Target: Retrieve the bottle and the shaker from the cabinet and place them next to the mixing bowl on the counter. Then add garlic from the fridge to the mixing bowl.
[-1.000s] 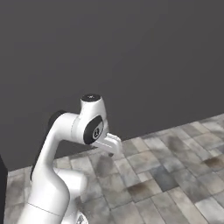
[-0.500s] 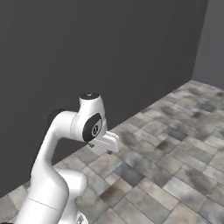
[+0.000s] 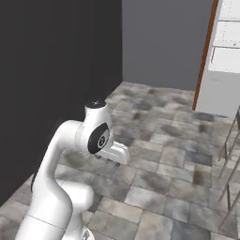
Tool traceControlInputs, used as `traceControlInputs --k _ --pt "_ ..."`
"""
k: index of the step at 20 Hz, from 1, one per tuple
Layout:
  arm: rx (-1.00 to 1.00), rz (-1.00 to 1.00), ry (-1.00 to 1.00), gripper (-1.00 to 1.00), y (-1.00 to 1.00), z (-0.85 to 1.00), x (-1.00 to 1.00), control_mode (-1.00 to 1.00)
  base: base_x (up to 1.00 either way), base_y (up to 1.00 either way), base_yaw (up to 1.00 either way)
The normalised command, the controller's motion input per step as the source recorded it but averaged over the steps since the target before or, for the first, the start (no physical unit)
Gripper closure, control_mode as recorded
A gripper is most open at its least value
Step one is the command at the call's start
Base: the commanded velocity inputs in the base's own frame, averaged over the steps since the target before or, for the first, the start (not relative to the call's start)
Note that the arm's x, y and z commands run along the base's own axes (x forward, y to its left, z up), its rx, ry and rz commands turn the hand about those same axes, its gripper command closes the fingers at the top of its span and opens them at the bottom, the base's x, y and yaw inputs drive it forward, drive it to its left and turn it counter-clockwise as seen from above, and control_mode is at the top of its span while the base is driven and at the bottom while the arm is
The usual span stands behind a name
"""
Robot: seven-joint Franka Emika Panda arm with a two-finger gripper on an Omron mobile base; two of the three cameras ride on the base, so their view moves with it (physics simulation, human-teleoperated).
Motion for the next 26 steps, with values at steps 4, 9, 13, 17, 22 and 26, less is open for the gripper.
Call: traceControlInputs --k 4,9,13,17,22,26 --pt "0.00 0.00 0.00 -1.00 0.00 0.00 0.00 1.00 1.00 0.01 -0.56" --pt "0.00 0.00 0.00 -1.00 0.00 0.00 0.00 1.00 1.00 0.17 -0.43" --pt "0.00 0.00 0.00 -1.00 0.00 0.00 0.00 1.00 1.00 0.45 -0.39" --pt "0.00 0.00 0.00 -1.00 0.00 0.00 0.00 1.00 1.00 0.58 -0.25" --pt "0.00 0.00 0.00 -1.00 0.00 0.00 0.00 1.00 1.00 0.59 -0.15" --pt "0.00 0.00 0.00 -1.00 0.00 0.00 0.00 1.00 1.00 0.48 -0.04"
